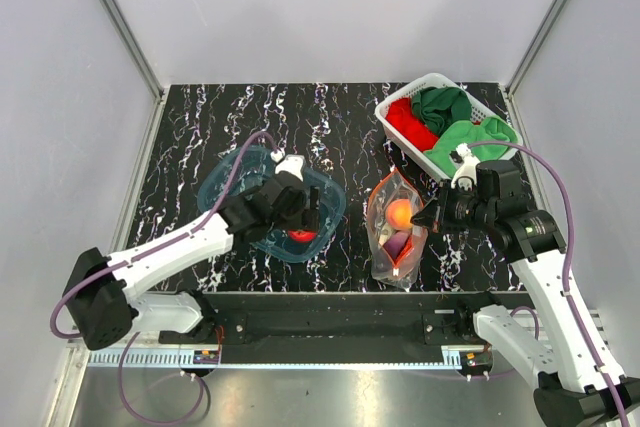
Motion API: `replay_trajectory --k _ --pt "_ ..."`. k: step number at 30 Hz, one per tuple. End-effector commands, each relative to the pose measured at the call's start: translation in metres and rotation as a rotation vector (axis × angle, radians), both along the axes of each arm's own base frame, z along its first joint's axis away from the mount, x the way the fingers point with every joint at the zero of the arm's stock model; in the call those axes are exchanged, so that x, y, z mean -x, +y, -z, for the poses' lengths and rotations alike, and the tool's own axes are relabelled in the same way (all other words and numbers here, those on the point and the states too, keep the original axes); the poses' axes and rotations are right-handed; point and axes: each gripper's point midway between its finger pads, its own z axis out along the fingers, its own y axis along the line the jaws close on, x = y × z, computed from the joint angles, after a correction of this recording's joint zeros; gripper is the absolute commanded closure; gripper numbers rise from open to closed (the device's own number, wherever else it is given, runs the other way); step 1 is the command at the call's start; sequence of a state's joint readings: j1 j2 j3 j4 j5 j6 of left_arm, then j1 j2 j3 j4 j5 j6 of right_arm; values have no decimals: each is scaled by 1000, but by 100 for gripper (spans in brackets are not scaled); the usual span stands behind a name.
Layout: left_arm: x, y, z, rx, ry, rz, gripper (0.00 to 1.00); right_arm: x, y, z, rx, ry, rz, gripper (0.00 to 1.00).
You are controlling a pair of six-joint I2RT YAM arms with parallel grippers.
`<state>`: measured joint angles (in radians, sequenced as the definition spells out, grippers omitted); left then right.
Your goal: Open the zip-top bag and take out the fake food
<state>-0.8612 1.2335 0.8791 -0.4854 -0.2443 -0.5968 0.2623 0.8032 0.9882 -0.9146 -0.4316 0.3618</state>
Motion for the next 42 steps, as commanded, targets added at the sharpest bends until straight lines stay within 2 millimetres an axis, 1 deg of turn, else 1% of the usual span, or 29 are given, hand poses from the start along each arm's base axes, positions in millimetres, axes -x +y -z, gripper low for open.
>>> replay_trajectory --k 1,3,5,7,9,10,11,12,13,14,15,16,17,18,19,20,21,22,23,24,25,26,27,30,33,36,38,40,42 --pt "-10 -4 -50 60 -96 11 5 -1 5 -7 -14 -44 -33 100" --pt "-12 -2 -55 49 -103 7 4 -1 6 -7 -15 -39 -39 100" --pt "-13 1 -55 43 -105 -1 1 -1 6 -7 -17 -39 -41 100" --pt "-12 1 -56 46 -102 -3 1 0 6 -8 -19 -45 -43 100" --pt "-10 -7 -65 94 -105 27 4 0 6 -8 -18 -43 -41 100" --pt "-3 -17 -76 145 -104 87 8 0 6 -7 -19 -41 -42 100" --pt "-3 -27 -90 204 -133 123 16 0 7 -7 -20 -40 -45 100" --pt "0 -35 -100 251 -145 159 21 0 7 -8 -22 -41 -48 100" --pt "12 -48 -119 335 -155 245 25 0 8 -8 -23 -42 -52 100" --pt "12 -60 -143 419 -208 289 30 1 8 -8 -24 -41 -54 100" --pt "17 -66 -158 472 -229 322 33 1 8 -8 -26 -41 -56 100" --pt "24 -79 -185 549 -271 392 36 1 8 -8 -26 -43 -58 100" --pt "29 -86 -197 583 -288 426 41 2 8 -8 -27 -42 -57 100" --pt "30 -94 -203 597 -294 450 43 1 9 -8 -27 -42 -57 100" --pt "39 -107 -226 641 -330 501 46 1 9 -9 -28 -46 -59 100" --pt "42 -115 -232 649 -338 527 48 2 9 -8 -30 -43 -60 100" --pt "40 -129 -226 630 -322 543 51 2 9 -9 -30 -46 -60 100" --pt "45 -140 -227 632 -313 568 53 2 9 -9 -33 -47 -62 100" --pt "45 -150 -241 650 -326 583 55 3 9 -10 -35 -51 -63 100" --pt "44 -167 -226 622 -289 590 60 3 9 -11 -36 -53 -64 100" --pt "40 -174 -220 606 -274 581 62 4 10 -11 -39 -50 -68 100" --pt "37 -180 -221 602 -271 572 64 5 10 -11 -42 -51 -71 100" --pt "31 -189 -203 568 -244 547 67 5 11 -12 -45 -50 -75 100" --pt "23 -198 -181 514 -214 496 72 8 15 -15 -64 -49 -97 100" --pt "24 -203 -166 461 -211 470 74 12 15 -18 -75 -56 -98 100" --pt "20 -204 -150 394 -215 439 79 12 12 -16 -63 -48 -75 100" --pt "20 -203 -141 353 -218 426 81 13 17 -18 -95 -29 -95 100" --pt "20 -200 -132 318 -216 409 82 18 29 -29 -171 -22 -146 100" --pt "20 -197 -130 306 -220 393 83 17 35 -42 -223 -37 -157 100"
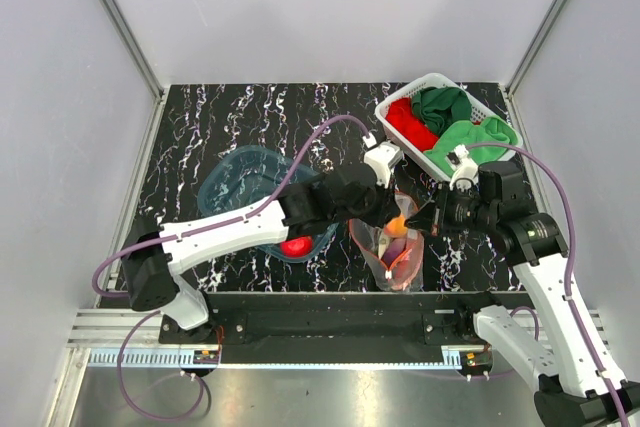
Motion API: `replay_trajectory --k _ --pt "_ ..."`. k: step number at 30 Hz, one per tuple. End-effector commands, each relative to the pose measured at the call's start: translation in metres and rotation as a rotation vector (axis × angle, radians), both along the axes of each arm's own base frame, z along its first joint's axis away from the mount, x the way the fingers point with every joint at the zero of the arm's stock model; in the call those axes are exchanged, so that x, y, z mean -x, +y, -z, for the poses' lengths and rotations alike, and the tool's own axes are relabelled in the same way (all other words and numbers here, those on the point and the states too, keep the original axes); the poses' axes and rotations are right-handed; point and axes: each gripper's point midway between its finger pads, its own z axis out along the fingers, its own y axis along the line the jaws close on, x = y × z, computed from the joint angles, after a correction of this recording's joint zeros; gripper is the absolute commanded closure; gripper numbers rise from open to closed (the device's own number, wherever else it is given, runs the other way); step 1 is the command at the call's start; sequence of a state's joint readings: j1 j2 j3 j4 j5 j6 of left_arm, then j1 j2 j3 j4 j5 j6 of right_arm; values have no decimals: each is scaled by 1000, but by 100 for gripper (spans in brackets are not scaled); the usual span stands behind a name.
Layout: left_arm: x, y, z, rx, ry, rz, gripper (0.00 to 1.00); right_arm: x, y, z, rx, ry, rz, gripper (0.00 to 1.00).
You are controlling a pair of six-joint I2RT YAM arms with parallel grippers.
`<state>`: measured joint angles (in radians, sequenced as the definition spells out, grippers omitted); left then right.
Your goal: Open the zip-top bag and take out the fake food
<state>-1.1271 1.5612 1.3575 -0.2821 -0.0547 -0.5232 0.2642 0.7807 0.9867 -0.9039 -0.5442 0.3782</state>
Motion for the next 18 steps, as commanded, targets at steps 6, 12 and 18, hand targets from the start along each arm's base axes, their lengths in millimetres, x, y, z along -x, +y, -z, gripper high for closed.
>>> replay_trajectory --k 6,12,18 --pt "-9 4 -11 -9 -59 -84 83 13 34 -55 -243 -37 -144 100" --pt "-8 2 10 -63 -41 -106 76 11 33 -47 -244 -24 -128 100" --pt "-11 -6 46 -147 -21 -92 73 12 27 -20 -200 25 -86 100"
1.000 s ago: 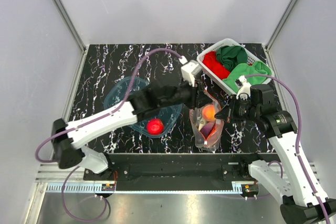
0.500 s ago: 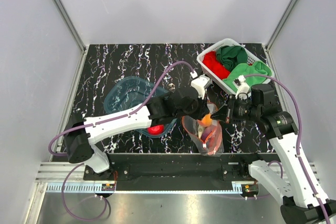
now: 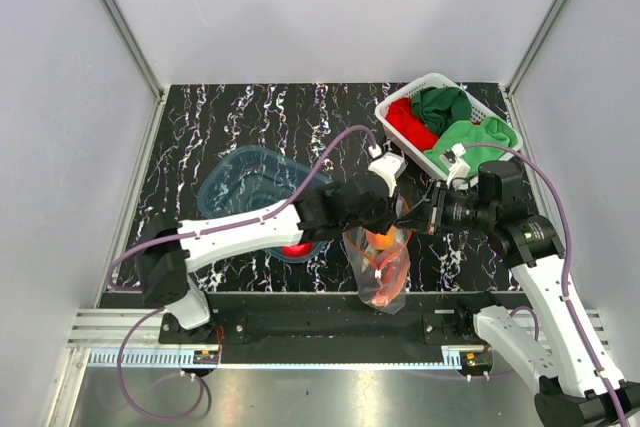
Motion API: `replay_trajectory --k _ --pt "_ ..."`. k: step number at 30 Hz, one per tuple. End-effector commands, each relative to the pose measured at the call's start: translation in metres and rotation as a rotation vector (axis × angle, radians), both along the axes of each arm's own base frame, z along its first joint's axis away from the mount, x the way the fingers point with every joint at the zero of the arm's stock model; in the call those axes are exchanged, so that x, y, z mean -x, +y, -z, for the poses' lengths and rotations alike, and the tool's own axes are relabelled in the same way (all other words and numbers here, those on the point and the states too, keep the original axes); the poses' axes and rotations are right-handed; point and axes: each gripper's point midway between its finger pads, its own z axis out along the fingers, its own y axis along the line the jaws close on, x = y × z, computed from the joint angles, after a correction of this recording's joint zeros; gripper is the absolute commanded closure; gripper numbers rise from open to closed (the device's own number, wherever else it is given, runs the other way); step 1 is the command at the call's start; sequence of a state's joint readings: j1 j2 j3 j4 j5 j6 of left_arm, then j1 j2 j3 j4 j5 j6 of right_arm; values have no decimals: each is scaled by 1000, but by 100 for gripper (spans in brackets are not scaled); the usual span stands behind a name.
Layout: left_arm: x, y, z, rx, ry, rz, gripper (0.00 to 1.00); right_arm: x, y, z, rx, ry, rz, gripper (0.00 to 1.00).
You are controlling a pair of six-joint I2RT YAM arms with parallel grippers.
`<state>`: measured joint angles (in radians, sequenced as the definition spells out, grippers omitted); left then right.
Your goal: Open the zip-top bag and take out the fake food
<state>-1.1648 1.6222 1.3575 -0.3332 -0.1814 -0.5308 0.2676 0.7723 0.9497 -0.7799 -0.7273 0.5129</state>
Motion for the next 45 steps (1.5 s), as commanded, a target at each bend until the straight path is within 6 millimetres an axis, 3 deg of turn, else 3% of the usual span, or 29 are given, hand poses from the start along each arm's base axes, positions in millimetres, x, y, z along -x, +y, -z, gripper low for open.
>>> replay_trajectory --k 1,5,7,12,19,28,39,44,45 --pt "-7 -11 14 -30 -7 -15 70 3 -1 5 4 -10 11 100" --pt "-11 -12 44 -92 11 -40 60 7 -8 22 53 17 33 100" --pt "-13 -14 49 -103 10 -44 57 8 -10 25 57 25 39 100" --pt "-16 -17 55 -117 -11 -71 29 13 -13 34 72 42 53 100" --pt "-9 -11 71 -159 12 -67 19 15 -18 40 107 44 63 100" --pt "23 -21 92 -158 147 67 7 15 -23 41 138 32 80 100" --pt "34 -31 120 -183 241 113 10 13 -26 42 154 25 96 100" --pt "25 -30 110 -175 190 89 35 12 -27 42 158 22 101 100" --pt "23 -29 99 -157 175 86 50 12 -27 42 159 21 102 100"
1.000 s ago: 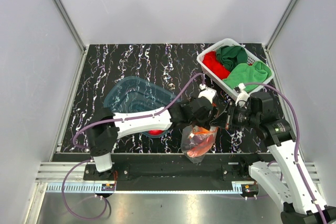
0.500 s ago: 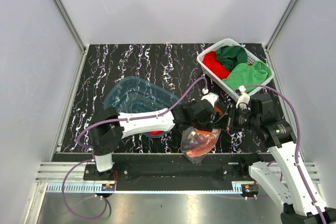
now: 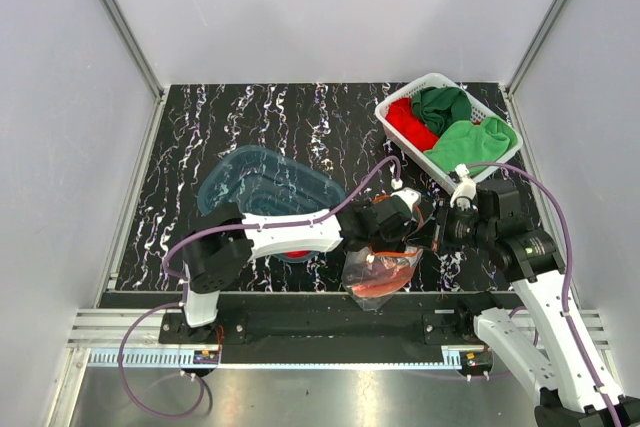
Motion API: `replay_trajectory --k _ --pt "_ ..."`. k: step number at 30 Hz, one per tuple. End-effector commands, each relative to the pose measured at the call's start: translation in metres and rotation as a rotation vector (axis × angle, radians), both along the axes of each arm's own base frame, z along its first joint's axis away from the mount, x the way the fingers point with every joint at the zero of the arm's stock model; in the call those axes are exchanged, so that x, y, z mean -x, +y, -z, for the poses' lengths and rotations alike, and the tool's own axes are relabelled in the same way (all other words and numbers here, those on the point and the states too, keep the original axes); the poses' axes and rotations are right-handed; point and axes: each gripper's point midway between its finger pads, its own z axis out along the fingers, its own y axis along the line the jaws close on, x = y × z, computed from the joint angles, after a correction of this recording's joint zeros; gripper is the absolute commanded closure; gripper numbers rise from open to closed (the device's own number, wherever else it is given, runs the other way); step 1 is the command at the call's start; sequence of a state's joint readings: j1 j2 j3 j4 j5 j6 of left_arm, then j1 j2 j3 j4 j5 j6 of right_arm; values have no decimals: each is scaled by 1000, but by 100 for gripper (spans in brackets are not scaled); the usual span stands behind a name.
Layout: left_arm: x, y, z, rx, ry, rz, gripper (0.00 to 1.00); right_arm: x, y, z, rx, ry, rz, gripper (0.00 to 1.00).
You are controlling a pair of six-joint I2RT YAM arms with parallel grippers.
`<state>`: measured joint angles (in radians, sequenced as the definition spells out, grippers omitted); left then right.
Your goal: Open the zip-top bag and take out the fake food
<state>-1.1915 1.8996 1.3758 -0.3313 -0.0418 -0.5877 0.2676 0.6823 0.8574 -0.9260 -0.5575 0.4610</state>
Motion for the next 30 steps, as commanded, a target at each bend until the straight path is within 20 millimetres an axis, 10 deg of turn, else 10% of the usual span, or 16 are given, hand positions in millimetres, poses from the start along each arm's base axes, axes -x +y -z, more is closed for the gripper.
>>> replay_trajectory --k 1,13,19,30 --pt "-10 -1 -26 30 -63 -9 55 -4 0 -10 1 -54 -2 100" --pt "-27 -11 -142 153 -249 53 98 -30 -21 -18 97 -118 147 100" --pt "-28 -7 -190 188 -311 112 100 -37 -29 -20 126 -135 208 100" --pt "-60 38 -172 -28 -461 22 100 -30 -36 -23 127 -170 235 100"
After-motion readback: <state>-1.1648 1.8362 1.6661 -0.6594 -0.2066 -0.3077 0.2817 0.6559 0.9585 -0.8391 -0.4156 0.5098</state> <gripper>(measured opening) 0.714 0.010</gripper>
